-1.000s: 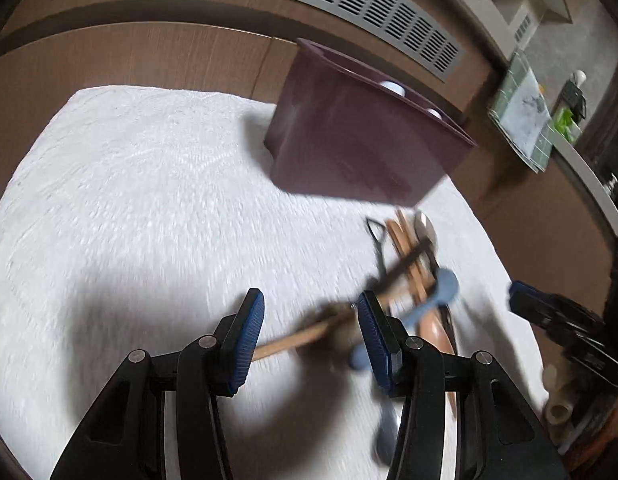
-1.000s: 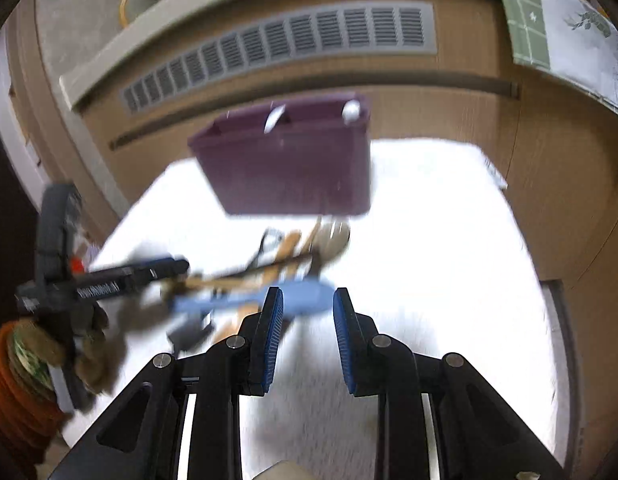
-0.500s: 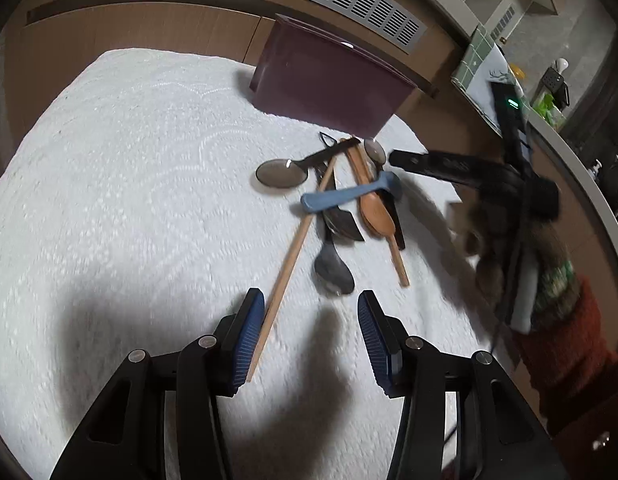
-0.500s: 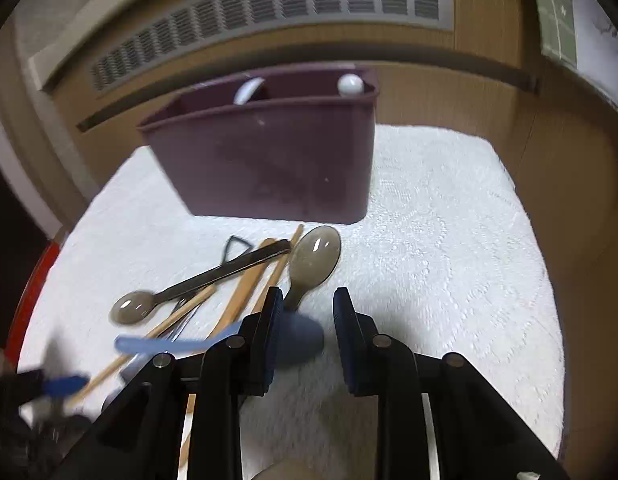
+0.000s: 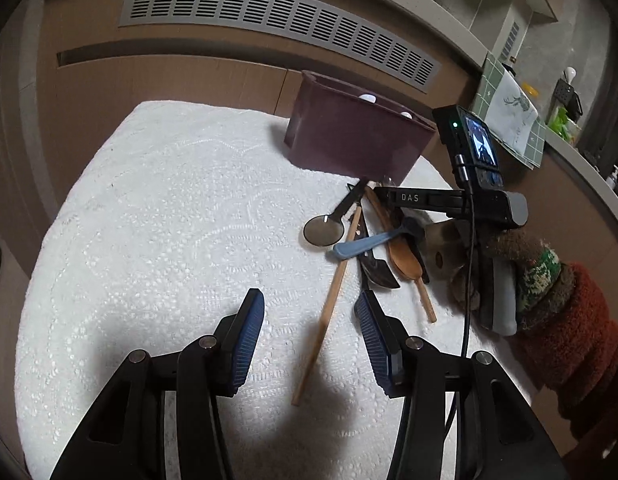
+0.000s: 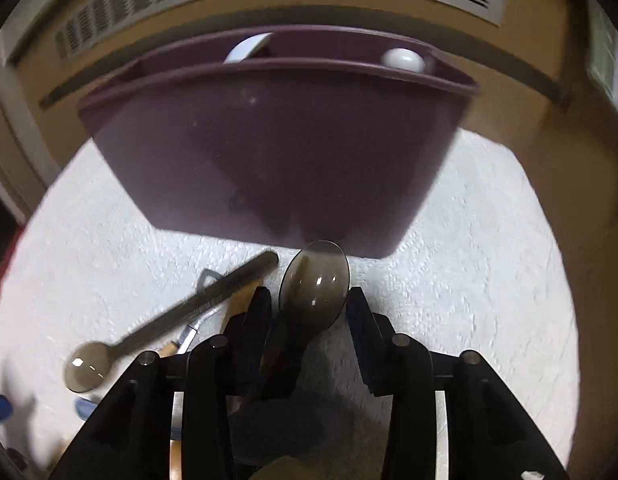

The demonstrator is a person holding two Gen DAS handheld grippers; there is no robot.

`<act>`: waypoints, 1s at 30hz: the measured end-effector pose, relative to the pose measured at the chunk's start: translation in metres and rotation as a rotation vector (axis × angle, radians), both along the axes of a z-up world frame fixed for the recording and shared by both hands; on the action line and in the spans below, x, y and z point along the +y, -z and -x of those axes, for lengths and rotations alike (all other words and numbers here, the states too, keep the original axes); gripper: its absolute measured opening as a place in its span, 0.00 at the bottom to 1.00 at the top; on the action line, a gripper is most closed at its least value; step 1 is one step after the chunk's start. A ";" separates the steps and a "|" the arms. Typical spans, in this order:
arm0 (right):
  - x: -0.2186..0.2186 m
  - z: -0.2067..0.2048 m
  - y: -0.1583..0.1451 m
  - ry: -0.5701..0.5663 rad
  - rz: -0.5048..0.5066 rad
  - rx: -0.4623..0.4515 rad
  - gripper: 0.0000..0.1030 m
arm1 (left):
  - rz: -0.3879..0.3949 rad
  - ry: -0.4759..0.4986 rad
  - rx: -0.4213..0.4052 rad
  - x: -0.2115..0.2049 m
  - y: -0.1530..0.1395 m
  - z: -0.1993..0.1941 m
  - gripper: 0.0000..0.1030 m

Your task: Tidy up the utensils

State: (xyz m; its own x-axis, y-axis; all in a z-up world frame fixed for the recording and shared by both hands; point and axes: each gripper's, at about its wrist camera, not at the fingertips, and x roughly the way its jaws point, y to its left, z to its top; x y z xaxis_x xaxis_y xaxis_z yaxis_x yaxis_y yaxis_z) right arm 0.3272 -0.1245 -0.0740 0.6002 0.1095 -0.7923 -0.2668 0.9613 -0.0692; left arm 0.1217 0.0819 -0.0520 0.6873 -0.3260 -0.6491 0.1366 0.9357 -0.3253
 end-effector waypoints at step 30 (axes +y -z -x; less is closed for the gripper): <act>-0.116 0.148 -0.038 0.016 -0.154 -0.226 0.29 | -0.120 0.128 0.167 -0.064 0.011 -0.053 0.43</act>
State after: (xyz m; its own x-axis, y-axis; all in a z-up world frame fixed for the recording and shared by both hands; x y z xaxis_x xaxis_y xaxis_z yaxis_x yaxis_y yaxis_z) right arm 0.1790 -0.2404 -0.0358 0.7628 0.2074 -0.6124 -0.2458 0.9691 0.0221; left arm 0.1750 0.0181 -0.0635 0.5247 -0.3176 -0.7898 0.2104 0.9474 -0.2412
